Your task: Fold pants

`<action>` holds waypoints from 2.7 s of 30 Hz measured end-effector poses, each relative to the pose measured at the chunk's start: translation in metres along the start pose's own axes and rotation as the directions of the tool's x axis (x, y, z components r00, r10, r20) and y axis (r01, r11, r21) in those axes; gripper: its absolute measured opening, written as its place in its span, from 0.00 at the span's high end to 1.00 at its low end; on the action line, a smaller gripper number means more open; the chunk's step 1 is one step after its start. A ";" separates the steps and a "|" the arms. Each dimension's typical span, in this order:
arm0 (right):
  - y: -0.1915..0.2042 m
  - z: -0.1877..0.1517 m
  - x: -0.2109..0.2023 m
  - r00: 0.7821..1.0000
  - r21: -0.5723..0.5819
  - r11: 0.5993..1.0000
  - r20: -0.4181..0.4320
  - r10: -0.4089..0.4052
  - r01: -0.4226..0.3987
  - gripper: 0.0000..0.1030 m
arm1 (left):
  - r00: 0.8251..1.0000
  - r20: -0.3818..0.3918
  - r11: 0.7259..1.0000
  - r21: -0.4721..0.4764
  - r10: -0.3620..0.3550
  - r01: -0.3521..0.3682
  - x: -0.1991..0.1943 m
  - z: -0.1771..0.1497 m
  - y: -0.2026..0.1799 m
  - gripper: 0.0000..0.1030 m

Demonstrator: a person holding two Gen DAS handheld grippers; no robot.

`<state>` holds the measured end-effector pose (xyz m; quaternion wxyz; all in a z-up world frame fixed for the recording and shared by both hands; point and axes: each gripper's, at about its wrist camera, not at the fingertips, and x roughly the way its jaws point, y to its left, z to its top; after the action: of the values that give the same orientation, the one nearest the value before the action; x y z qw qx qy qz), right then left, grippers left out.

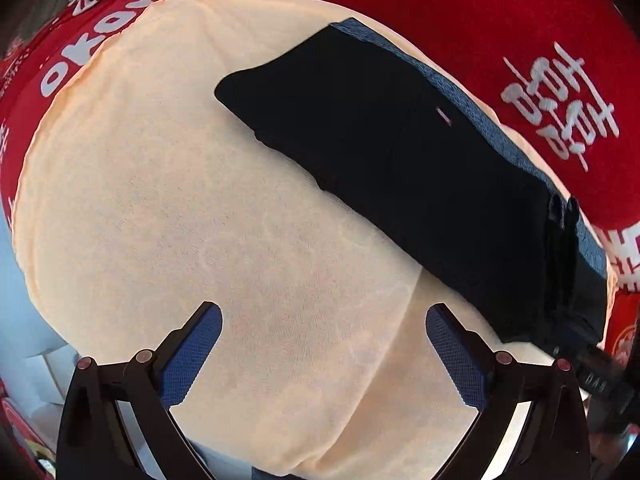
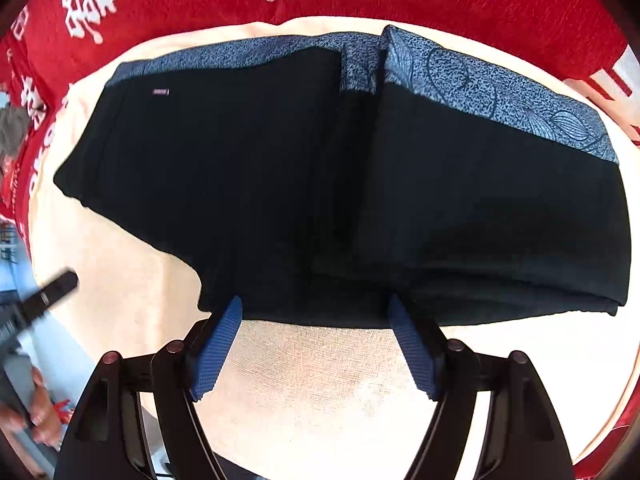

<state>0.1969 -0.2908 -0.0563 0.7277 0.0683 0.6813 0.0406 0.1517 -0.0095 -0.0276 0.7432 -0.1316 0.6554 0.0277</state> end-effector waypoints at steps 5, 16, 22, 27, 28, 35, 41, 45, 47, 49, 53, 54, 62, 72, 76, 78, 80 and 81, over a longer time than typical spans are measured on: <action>-0.005 -0.001 0.000 1.000 0.030 0.999 -0.007 0.019 -0.019 0.22 | 1.000 0.001 0.998 -0.055 -0.023 0.023 0.013 0.019 0.014 0.00; -0.005 -0.001 0.003 1.000 0.023 0.999 -0.004 0.031 -0.031 0.16 | 0.971 0.070 0.954 -0.185 -0.229 0.238 0.022 0.065 0.037 0.00; -0.006 -0.001 0.004 0.999 0.021 0.999 -0.003 0.036 -0.036 0.15 | 0.940 0.088 0.909 -0.236 -0.331 0.342 0.036 0.071 0.050 0.00; -0.005 0.000 0.004 0.999 0.024 0.999 -0.002 0.033 -0.033 0.14 | 0.903 0.104 0.876 -0.220 -0.416 0.429 0.041 0.075 0.046 0.00; -0.005 0.000 0.004 0.999 0.024 0.999 -0.002 0.033 -0.032 0.14 | 0.902 0.108 0.874 -0.222 -0.419 0.432 0.044 0.076 0.043 0.00; -0.004 -0.002 0.005 0.999 0.024 0.999 0.006 0.036 -0.036 0.13 | 0.893 0.159 0.860 -0.242 -0.421 0.449 0.051 0.088 0.037 0.00; -0.005 -0.005 0.003 0.999 0.024 0.999 0.014 0.043 -0.043 0.13 | 0.865 0.225 0.871 -0.106 -0.449 0.479 0.015 0.091 0.007 0.00; -0.005 -0.009 0.003 0.999 0.028 0.999 0.019 0.043 -0.044 0.13 | 0.919 0.172 0.922 -0.100 -0.355 0.375 0.035 0.097 -0.001 0.00; -0.006 -0.009 0.003 0.999 0.032 0.998 0.020 0.048 -0.049 0.14 | 0.932 0.143 0.918 -0.176 -0.333 0.355 0.052 0.097 0.011 0.04; -0.005 -0.008 0.000 0.999 0.018 0.999 0.013 0.048 -0.048 0.14 | 0.931 0.179 0.914 -0.202 -0.319 0.353 0.048 0.097 0.013 0.13; -0.005 -0.005 -0.026 0.993 0.041 0.992 0.006 0.121 -0.121 0.14 | 0.970 0.159 0.970 -0.132 -0.184 0.205 0.043 0.100 0.000 0.62; -0.005 -0.002 -0.037 0.990 0.046 0.989 0.023 0.140 -0.141 0.14 | 0.971 0.184 0.982 -0.074 -0.155 0.171 0.037 0.098 -0.008 0.65; 0.025 0.093 -0.099 0.943 0.008 0.944 0.050 0.329 -0.330 0.13 | 0.907 0.420 0.894 0.411 -0.014 -0.177 -0.006 0.046 -0.097 0.66; 0.211 0.194 -0.058 0.914 -0.271 0.895 -0.302 0.270 -0.354 0.11 | 0.889 0.458 0.837 0.484 0.008 -0.256 -0.013 0.038 -0.109 0.66; 0.246 0.197 -0.025 0.900 -0.317 0.897 -0.404 0.165 -0.307 0.11 | 0.888 0.460 0.834 0.487 0.008 -0.260 -0.015 0.037 -0.109 0.66; 0.247 0.193 -0.007 0.884 -0.326 0.900 -0.451 0.120 -0.288 0.15 | 0.886 0.464 0.828 0.493 0.010 -0.268 -0.015 0.035 -0.111 0.66; 0.245 0.190 -0.003 0.893 -0.363 0.895 -0.443 0.080 -0.261 0.66 | 0.886 0.464 0.822 0.497 0.017 -0.277 -0.016 0.035 -0.114 0.66; 0.240 0.191 -0.008 0.905 -0.371 0.894 -0.417 0.082 -0.252 0.78 | 0.889 0.457 0.823 0.495 0.027 -0.279 -0.016 0.035 -0.114 0.66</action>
<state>0.3948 -0.0633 0.0003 0.5681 -0.0385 0.7794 0.2614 0.2083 -0.1094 0.0096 0.8702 0.1505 0.4636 -0.0717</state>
